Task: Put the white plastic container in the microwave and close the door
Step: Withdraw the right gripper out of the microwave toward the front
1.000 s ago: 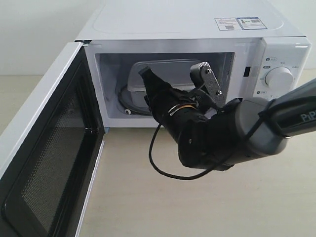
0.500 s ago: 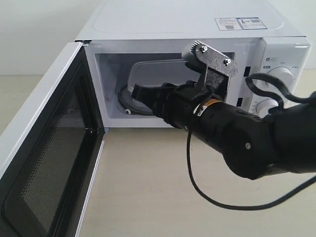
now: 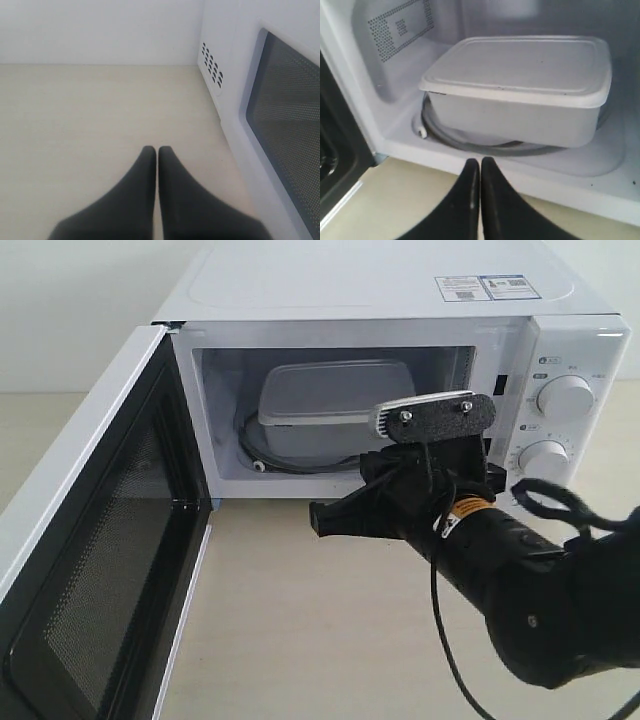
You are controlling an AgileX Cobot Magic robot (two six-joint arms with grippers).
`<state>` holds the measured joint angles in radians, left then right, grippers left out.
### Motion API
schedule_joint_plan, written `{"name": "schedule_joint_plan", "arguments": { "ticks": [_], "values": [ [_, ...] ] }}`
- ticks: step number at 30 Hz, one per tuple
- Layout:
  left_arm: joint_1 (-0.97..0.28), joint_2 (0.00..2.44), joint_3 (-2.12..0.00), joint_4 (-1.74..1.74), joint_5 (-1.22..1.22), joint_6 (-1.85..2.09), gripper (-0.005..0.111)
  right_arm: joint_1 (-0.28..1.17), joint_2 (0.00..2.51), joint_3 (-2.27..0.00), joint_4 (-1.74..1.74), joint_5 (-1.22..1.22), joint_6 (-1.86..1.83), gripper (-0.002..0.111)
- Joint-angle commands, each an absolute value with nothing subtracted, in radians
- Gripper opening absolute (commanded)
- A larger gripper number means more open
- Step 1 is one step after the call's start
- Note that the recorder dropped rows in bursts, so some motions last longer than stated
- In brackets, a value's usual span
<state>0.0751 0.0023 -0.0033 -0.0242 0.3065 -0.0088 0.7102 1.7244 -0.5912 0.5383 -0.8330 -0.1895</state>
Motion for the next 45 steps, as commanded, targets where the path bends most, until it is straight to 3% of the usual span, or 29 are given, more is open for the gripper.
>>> {"name": "schedule_joint_plan", "arguments": {
  "ticks": [1, 8, 20, 45],
  "values": [
    [0.078, 0.0, 0.0, -0.026, 0.307, -0.01, 0.004, 0.707, 1.852, -0.615, 0.521, -1.037, -0.192, 0.0],
    [0.078, 0.0, 0.0, -0.026, 0.307, -0.01, 0.004, 0.707, 2.055, -0.817, 0.529, -1.078, -0.319, 0.0],
    [0.078, 0.0, 0.0, -0.026, 0.307, -0.01, 0.004, 0.707, 2.168, -0.991, 0.622, -1.018, -0.432, 0.0],
    [0.078, 0.0, 0.0, -0.026, 0.307, -0.01, 0.004, 0.616, 2.221, -1.071, 0.578, -1.005, -0.397, 0.0]
  ]
}}
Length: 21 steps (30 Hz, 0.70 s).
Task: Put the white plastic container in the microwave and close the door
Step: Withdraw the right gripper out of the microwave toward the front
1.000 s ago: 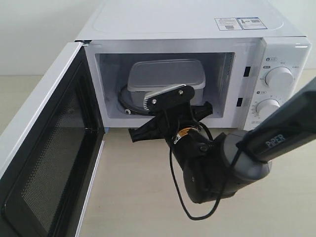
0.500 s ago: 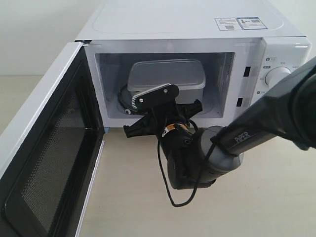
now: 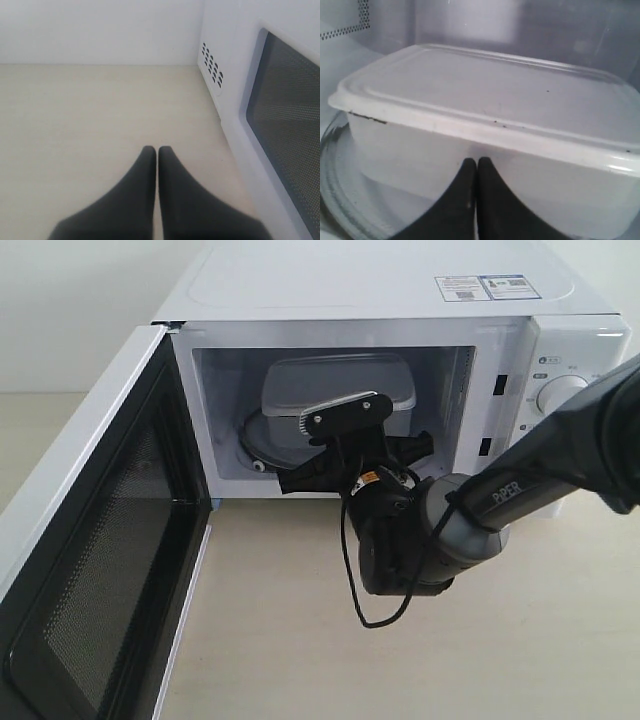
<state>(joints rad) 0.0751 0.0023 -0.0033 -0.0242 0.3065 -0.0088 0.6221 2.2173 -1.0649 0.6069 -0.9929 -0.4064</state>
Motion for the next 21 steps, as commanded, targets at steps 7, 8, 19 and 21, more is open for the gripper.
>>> {"name": "schedule_joint_plan", "arguments": {
  "ticks": [7, 8, 19, 21],
  "values": [
    [0.078, 0.0, 0.0, -0.026, 0.307, -0.01, 0.004, 0.64, 2.216, -1.052, 0.598, -1.009, -0.395, 0.0],
    [0.078, 0.0, 0.0, -0.026, 0.307, -0.01, 0.004, 0.649, 2.214, -1.046, 0.598, -1.016, -0.395, 0.0],
    [0.078, 0.0, 0.0, -0.026, 0.307, -0.01, 0.004, 0.742, 2.017, -0.844, 0.7, -1.065, -0.417, 0.0],
    [0.078, 0.0, 0.0, -0.026, 0.307, -0.01, 0.004, 0.765, 1.951, -0.788, 0.748, -1.065, -0.459, 0.0]
  ]
}}
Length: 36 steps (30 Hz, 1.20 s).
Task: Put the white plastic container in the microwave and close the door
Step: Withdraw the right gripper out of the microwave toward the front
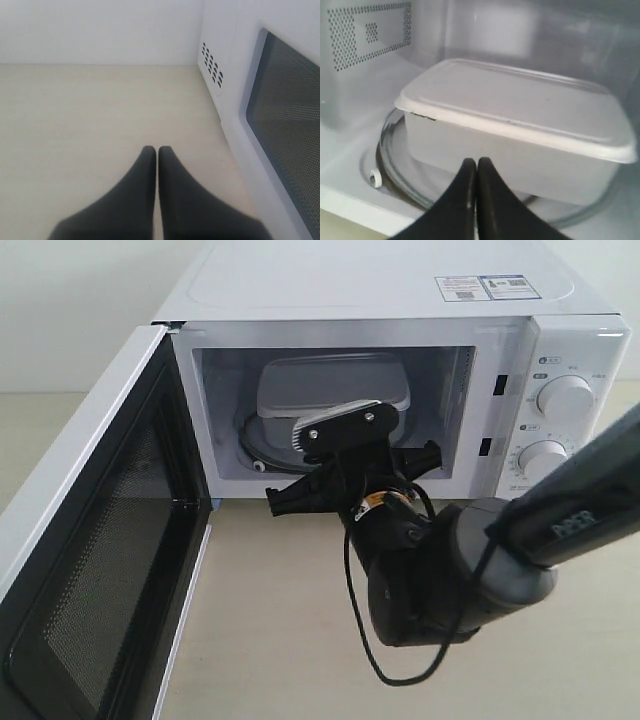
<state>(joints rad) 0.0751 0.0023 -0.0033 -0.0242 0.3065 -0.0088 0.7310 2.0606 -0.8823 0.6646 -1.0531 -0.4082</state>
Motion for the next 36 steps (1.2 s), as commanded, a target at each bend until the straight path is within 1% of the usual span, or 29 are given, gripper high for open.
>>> {"name": "schedule_joint_plan", "arguments": {
  "ticks": [1, 5, 8, 14, 18, 20, 36],
  "values": [
    [0.078, 0.0, 0.0, -0.026, 0.307, -0.01, 0.004, 0.781, 1.914, -0.756, 0.773, -1.065, -0.487, 0.0],
    [0.078, 0.0, 0.0, -0.026, 0.307, -0.01, 0.004, 0.863, 1.763, -0.642, 0.858, -1.042, -0.58, 0.0],
    [0.078, 0.0, 0.0, -0.026, 0.307, -0.01, 0.004, 0.934, 1.631, -0.589, 0.914, -0.941, -0.604, 0.0],
    [0.078, 0.0, 0.0, -0.026, 0.307, -0.01, 0.004, 1.049, 1.382, -0.552, 0.982, -0.619, -0.636, 0.0],
    [0.078, 0.0, 0.0, -0.026, 0.307, -0.01, 0.004, 1.068, 1.289, -0.55, 0.982, -0.407, -0.633, 0.0],
    [0.078, 0.0, 0.0, -0.026, 0.307, -0.01, 0.004, 1.068, 1.264, -0.55, 0.982, -0.358, -0.633, 0.0],
    [0.078, 0.0, 0.0, -0.026, 0.307, -0.01, 0.004, 1.068, 1.246, -0.55, 0.982, -0.353, -0.633, 0.0]
  ]
}}
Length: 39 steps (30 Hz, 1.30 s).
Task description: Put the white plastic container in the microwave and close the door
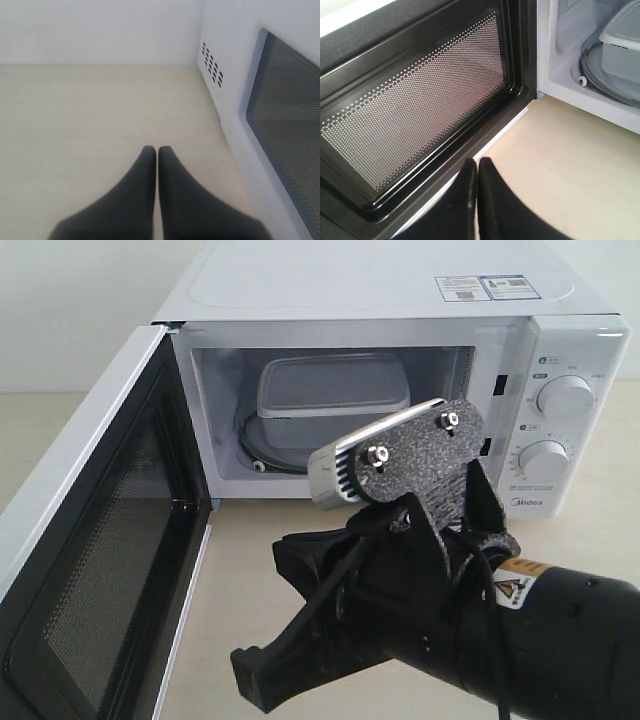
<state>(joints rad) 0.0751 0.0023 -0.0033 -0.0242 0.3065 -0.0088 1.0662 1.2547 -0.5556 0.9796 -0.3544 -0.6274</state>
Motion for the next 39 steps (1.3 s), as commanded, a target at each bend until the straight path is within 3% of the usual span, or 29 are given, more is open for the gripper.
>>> {"name": "schedule_joint_plan", "arguments": {
  "ticks": [1, 11, 17, 29, 39],
  "values": [
    [0.078, 0.0, 0.0, -0.026, 0.307, -0.01, 0.004, 1.068, 1.246, -0.55, 0.982, -0.353, -0.633, 0.0],
    [0.078, 0.0, 0.0, -0.026, 0.307, -0.01, 0.004, 1.032, 1.03, -0.474, 0.98, -0.292, -0.741, 0.0],
    [0.078, 0.0, 0.0, -0.026, 0.307, -0.01, 0.004, 0.769, 0.787, -0.324, 0.982, -0.072, -0.677, 0.0],
    [0.078, 0.0, 0.0, -0.026, 0.307, -0.01, 0.004, 0.176, 0.092, -0.076, 0.982, -0.067, -0.662, 0.0],
    [0.078, 0.0, 0.0, -0.026, 0.307, -0.01, 0.004, 0.114, 0.062, -0.07, 0.982, -0.09, -0.662, 0.0]
  ]
}}
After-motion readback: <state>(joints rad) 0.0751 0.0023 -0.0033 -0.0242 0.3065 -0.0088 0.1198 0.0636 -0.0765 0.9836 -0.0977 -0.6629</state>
